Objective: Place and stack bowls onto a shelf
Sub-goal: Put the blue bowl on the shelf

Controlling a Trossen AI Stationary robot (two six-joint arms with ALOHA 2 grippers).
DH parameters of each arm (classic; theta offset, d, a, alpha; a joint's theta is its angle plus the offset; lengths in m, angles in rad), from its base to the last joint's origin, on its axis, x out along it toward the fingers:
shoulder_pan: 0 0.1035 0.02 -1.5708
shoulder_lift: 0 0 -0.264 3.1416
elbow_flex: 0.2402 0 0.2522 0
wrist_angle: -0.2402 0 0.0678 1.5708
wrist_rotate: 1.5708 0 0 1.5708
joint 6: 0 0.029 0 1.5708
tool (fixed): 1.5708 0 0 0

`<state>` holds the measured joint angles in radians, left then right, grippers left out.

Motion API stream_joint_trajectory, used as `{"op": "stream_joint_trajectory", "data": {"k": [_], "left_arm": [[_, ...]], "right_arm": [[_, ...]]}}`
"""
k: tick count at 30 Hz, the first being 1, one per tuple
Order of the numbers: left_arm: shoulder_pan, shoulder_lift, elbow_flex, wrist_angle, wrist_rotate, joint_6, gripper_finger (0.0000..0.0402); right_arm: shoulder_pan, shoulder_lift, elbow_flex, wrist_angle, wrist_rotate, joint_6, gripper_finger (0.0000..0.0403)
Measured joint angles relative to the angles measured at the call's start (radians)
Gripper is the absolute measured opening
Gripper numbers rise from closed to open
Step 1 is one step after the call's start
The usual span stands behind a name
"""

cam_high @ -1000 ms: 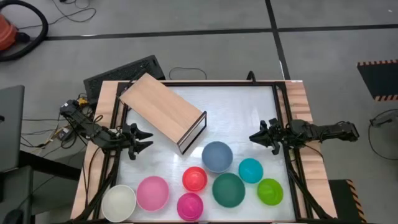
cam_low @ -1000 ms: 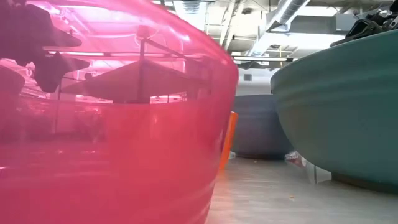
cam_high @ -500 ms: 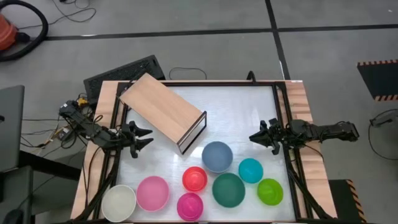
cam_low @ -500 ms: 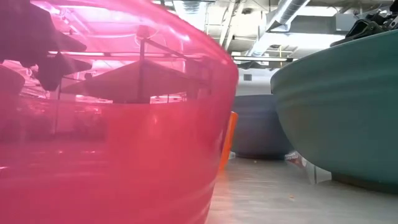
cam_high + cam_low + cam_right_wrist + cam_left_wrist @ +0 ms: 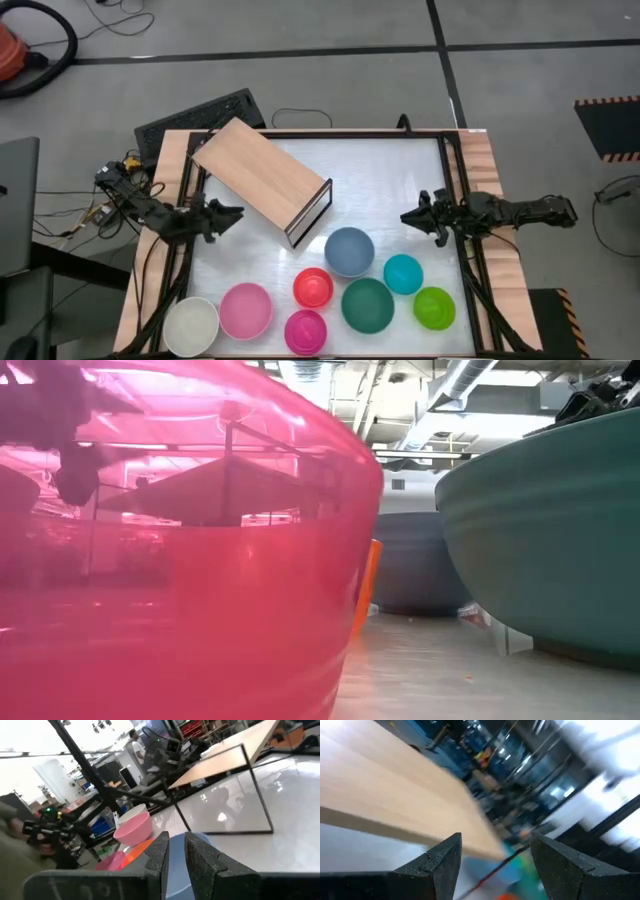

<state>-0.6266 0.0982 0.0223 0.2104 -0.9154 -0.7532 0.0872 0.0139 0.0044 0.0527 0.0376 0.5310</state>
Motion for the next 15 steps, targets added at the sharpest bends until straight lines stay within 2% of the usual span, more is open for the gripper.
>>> {"op": "stream_joint_trajectory", "data": {"k": [4, 7, 10, 12, 15], "left_arm": [[0.000, 0.000, 0.000, 0.204, 0.065, -0.024, 0.0222], [0.000, 0.000, 0.000, 0.393, 0.070, 0.011, 0.0222], [0.000, 0.000, 0.000, 0.605, 0.081, 0.120, 0.0222], [0.000, 0.000, 0.000, 0.735, 0.107, 0.195, 0.0222], [0.000, 0.000, 0.022, 0.854, 0.118, 0.311, 0.0222]], "right_arm": [[-0.001, 0.000, 0.000, 0.058, 0.014, 0.070, 0.0087], [-0.001, -0.002, 0.000, 0.058, 0.022, 0.121, 0.0087], [-0.007, -0.002, 0.000, 0.062, 0.078, 0.188, 0.0087], [-0.012, -0.002, 0.002, 0.065, 0.096, 0.300, 0.0087], [-0.012, -0.002, 0.007, 0.053, 0.107, 0.358, 0.0087]]}}
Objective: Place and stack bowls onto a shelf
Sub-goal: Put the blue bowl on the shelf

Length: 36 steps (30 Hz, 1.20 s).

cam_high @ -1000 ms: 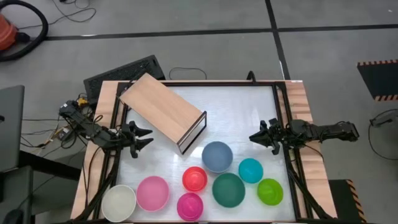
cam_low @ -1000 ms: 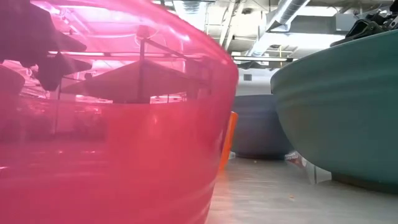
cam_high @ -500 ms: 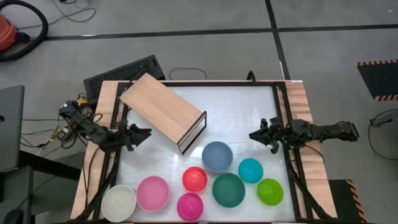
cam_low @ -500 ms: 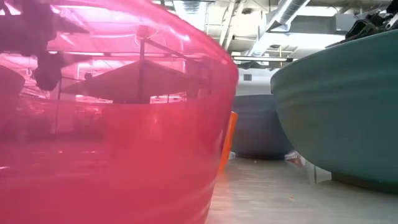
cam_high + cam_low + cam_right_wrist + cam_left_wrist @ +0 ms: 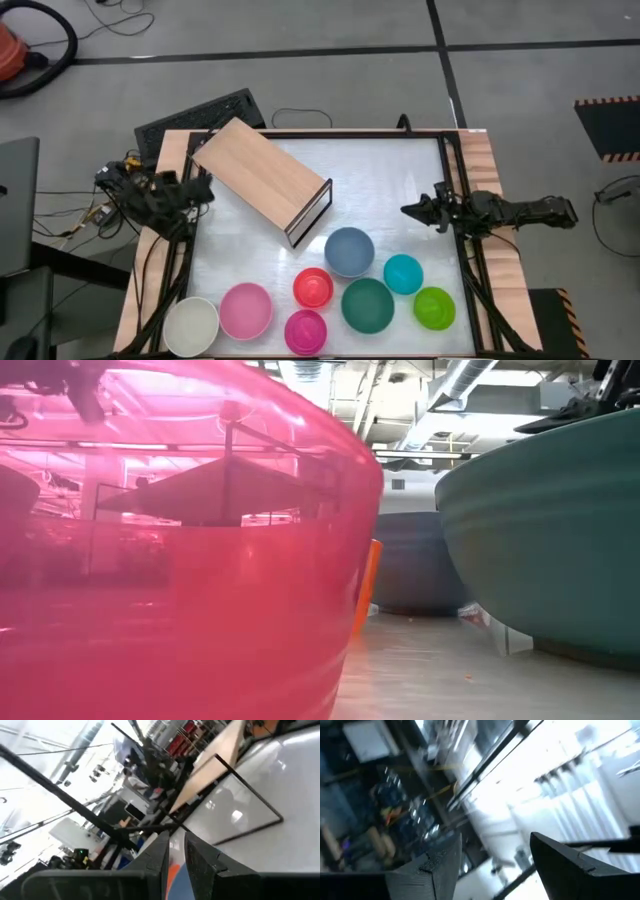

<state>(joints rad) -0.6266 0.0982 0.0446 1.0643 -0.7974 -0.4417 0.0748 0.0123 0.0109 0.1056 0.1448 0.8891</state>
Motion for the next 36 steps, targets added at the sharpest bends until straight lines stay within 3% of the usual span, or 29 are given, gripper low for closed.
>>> {"op": "stream_joint_trajectory", "data": {"k": [3, 7, 10, 12, 14, 19, 24, 28, 36], "left_arm": [[0.000, 0.003, 0.058, 0.005, 0.001, 0.086, 0.0222], [0.000, 0.040, 0.157, -0.001, 0.035, 0.188, 0.0222], [0.000, 0.081, 0.257, -0.017, 0.050, 0.278, 0.0222], [0.000, 0.115, 0.334, -0.065, 0.035, 0.300, 0.0222], [0.000, 0.151, 0.420, -0.154, -0.006, 0.302, 0.0222], [0.000, 0.220, 0.627, -0.489, -0.126, 0.301, 0.0222], [0.000, 0.265, 0.782, -0.847, -0.297, 0.147, 0.0222], [0.000, 0.270, 0.829, -1.080, -0.315, -0.009, 0.0222], [0.000, 0.270, 0.830, -1.195, -0.309, -0.102, 0.0222]], "right_arm": [[-0.011, 0.000, 0.008, 0.051, 0.021, 0.006, 0.0087], [-0.025, 0.004, 0.010, 0.306, 0.037, 0.056, 0.0087], [-0.027, 0.020, 0.047, 0.506, 0.038, -0.038, 0.0087], [-0.027, 0.048, 0.137, 0.527, 0.037, -0.140, 0.0087], [-0.027, 0.097, 0.260, 0.427, 0.048, -0.258, 0.0086], [-0.027, 0.325, 0.630, -0.100, 0.129, -0.339, 0.0081], [-0.027, 0.601, 0.933, -0.680, 0.117, -0.173, 0.0075], [-0.027, 0.794, 1.054, -1.044, 0.058, -0.019, 0.0074], [-0.008, 1.113, 1.064, -1.096, -0.068, 0.061, 0.0077]]}}
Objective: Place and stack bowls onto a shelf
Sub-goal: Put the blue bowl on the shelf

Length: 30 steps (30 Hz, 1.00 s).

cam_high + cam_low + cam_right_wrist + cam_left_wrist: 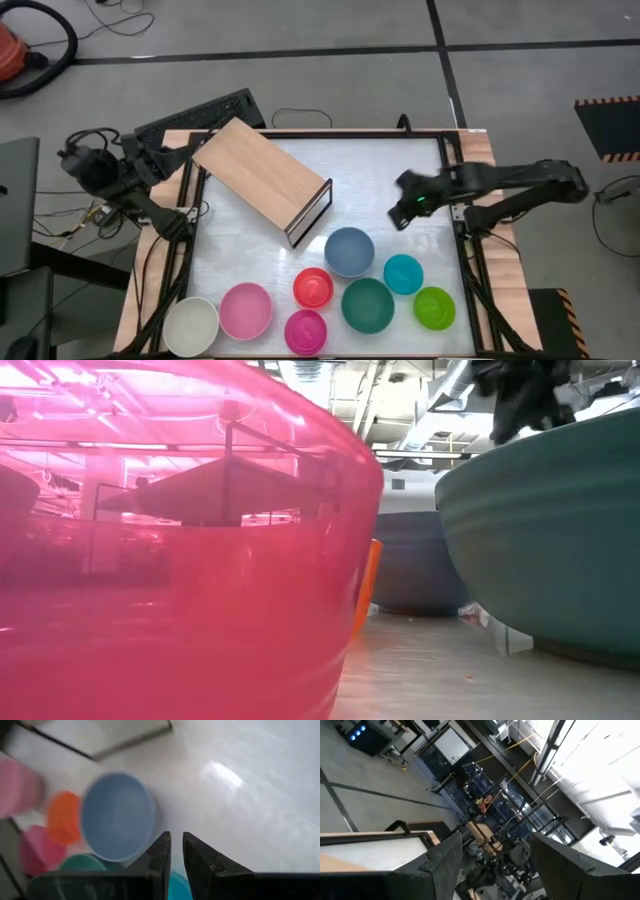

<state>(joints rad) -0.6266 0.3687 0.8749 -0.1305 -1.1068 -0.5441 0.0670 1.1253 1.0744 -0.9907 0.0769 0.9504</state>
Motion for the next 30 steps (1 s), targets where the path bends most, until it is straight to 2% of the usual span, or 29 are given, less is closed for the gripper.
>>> {"op": "stream_joint_trajectory", "data": {"k": [4, 9, 12, 18, 20, 22, 24, 27, 28, 30], "left_arm": [[0.000, 0.000, 0.000, -0.022, 0.031, -0.003, 0.0222], [0.000, 0.000, 0.000, -0.023, 0.114, 0.018, 0.0222], [0.000, 0.000, 0.000, -0.024, 0.124, 0.019, 0.0222], [0.000, 0.000, 0.000, -0.047, 0.118, 0.000, 0.0222], [0.000, 0.000, 0.000, -0.047, 0.115, 0.000, 0.0222], [0.000, 0.000, 0.000, -0.046, 0.113, 0.000, 0.0222], [0.000, 0.000, 0.000, -0.046, 0.108, 0.000, 0.0222], [0.000, 0.000, 0.000, -0.046, 0.107, -0.001, 0.0222], [0.000, 0.000, 0.000, -0.046, 0.107, -0.001, 0.0222], [0.000, 0.000, 0.000, -0.046, 0.107, -0.002, 0.0222]], "right_arm": [[0.043, 0.157, 0.000, 0.046, -0.053, -0.065, 0.0114], [0.066, 0.308, 0.000, 0.140, -0.056, -0.060, 0.0209], [0.066, 0.378, 0.001, 0.201, -0.056, -0.033, 0.0255], [0.060, 0.492, 0.002, 0.221, -0.054, -0.006, 0.0267], [0.056, 0.527, 0.002, 0.221, -0.056, 0.014, 0.0253], [0.055, 0.552, 0.002, 0.219, -0.056, 0.042, 0.0217], [0.056, 0.566, 0.002, 0.218, -0.061, 0.056, 0.0155], [0.057, 0.563, 0.005, 0.202, -0.074, 0.082, 0.0038], [0.057, 0.555, 0.019, 0.189, -0.078, 0.082, 0.0025], [0.050, 0.533, 0.054, 0.133, -0.079, 0.091, 0.0025]]}}
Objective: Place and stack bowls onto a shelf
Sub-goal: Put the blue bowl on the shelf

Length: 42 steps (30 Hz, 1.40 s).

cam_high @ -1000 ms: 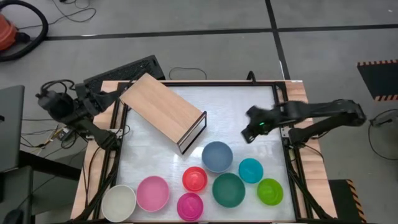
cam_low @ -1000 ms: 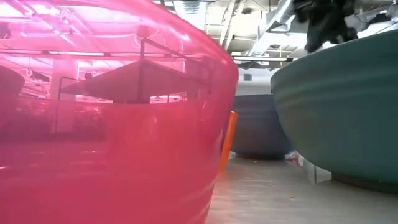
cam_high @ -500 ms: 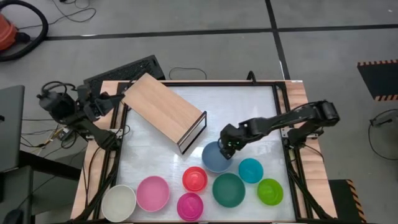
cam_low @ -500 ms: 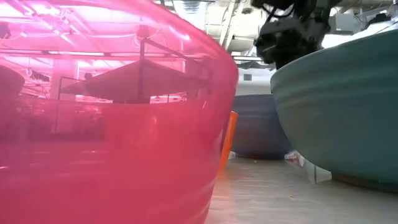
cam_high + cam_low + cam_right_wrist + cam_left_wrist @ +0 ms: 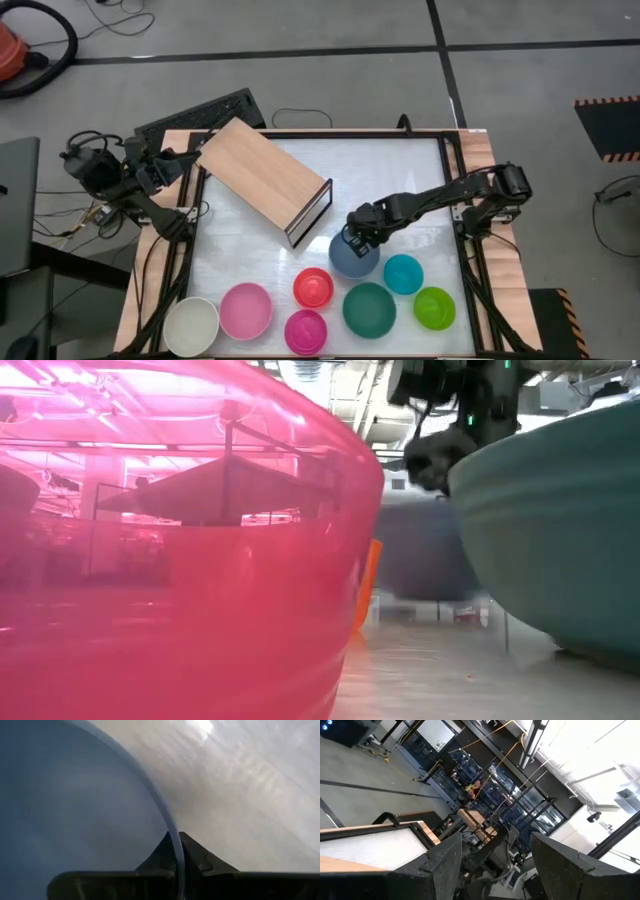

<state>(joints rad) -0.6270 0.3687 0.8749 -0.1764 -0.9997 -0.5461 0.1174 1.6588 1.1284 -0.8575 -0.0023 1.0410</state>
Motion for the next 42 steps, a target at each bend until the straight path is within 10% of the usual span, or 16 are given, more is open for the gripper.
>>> {"op": "stream_joint_trajectory", "data": {"k": [11, 23, 42], "left_arm": [[0.000, 0.000, 0.000, -0.028, 0.003, -0.001, 0.0222], [0.000, 0.000, 0.000, -0.053, -0.004, -0.031, 0.0222], [0.000, 0.000, 0.000, -0.076, -0.010, -0.087, 0.0222]], "right_arm": [[-0.155, -0.073, 0.537, -0.346, 0.041, -0.151, 0.0025], [-0.394, 0.306, 1.212, -0.492, 0.064, -0.440, 0.0025], [-0.355, 0.491, 1.188, -0.356, -0.023, -0.456, 0.0024]]}}
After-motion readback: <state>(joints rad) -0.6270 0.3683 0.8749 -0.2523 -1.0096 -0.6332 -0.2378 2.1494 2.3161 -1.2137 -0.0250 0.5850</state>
